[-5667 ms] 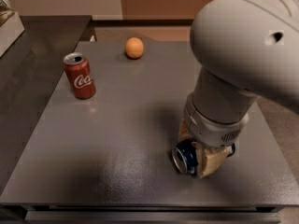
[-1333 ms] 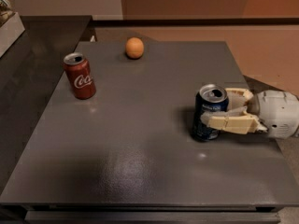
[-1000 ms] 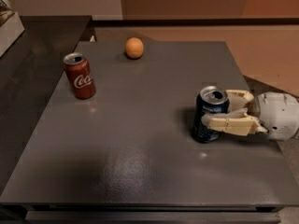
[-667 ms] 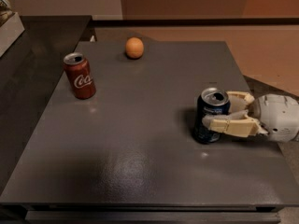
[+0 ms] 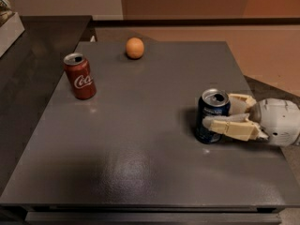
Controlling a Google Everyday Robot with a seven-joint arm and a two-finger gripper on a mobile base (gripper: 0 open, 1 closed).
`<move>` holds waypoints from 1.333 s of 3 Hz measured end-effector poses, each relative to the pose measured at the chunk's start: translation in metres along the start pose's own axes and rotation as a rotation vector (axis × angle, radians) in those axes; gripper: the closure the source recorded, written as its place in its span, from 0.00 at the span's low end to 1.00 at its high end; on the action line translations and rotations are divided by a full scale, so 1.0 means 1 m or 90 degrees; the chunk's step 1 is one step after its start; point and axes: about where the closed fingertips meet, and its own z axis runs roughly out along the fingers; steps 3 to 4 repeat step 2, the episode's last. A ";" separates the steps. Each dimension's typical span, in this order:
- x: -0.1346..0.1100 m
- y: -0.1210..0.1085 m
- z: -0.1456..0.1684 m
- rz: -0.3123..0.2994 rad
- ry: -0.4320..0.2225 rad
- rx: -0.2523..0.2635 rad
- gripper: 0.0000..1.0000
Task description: Place pepsi can upright
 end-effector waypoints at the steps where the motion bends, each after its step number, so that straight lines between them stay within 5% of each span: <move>1: -0.001 0.001 0.002 -0.001 0.000 -0.003 0.00; 4: -0.001 0.001 0.002 -0.001 0.000 -0.003 0.00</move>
Offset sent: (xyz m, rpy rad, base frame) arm -0.0001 0.0023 0.0010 -0.0010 -0.0017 0.0045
